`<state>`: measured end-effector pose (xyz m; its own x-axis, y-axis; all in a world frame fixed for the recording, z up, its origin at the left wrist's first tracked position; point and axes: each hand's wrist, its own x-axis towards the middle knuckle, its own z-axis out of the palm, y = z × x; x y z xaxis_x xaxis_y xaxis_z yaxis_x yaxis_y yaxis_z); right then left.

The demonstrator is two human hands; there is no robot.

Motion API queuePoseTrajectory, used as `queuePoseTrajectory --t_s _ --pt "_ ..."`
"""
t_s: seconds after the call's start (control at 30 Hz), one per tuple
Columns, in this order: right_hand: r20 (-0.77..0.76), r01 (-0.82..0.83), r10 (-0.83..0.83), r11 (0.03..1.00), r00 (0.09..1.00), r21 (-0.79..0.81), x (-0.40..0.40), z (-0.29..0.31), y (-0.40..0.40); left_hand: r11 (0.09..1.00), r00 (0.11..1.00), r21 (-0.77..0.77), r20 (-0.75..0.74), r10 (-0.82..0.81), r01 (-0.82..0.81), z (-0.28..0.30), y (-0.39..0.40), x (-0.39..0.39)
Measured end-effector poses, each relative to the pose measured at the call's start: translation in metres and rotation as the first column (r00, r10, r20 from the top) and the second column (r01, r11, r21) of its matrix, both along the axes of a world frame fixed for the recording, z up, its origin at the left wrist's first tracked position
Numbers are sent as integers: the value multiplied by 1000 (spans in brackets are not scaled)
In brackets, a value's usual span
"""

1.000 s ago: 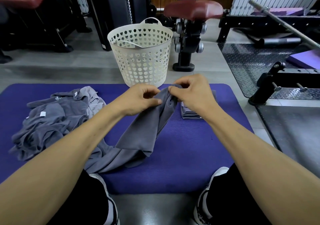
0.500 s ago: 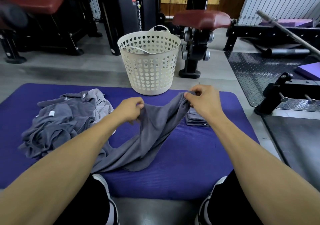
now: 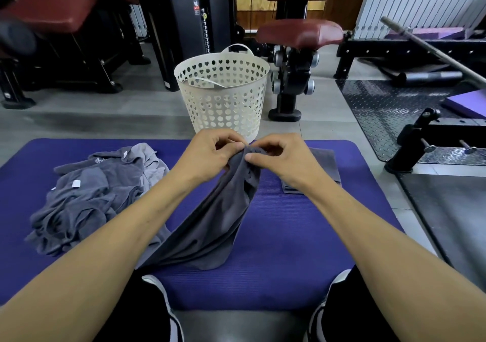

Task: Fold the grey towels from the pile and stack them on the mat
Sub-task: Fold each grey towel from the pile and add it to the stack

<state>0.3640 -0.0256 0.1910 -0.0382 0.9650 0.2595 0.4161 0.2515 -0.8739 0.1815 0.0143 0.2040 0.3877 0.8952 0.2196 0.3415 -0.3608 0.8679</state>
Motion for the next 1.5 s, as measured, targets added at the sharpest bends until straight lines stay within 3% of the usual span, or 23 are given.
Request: queuePoseTrajectory --t_s 0.47,0.77,0.97,1.1,1.27,1.5 --pt "64 156 -156 988 986 -3 -6 0 1 972 998 -226 -13 56 -57 -6 3 -11" --pt "24 139 -138 990 990 -30 1 -4 5 985 997 -156 5 78 -77 1 1 -14" --pt "148 34 2 972 989 -234 9 -9 5 973 978 -114 -77 192 -199 -10 6 -15" --pt "98 -22 51 961 994 -274 10 -3 -1 974 989 -188 -97 111 -128 -17 4 -6" --pt "-13 -56 55 981 998 -187 6 5 -6 961 992 -269 -83 -90 65 -12 -5 3" --pt "-35 -28 25 995 999 -100 9 5 -9 976 988 -196 -105 -118 96 -8 -10 3"
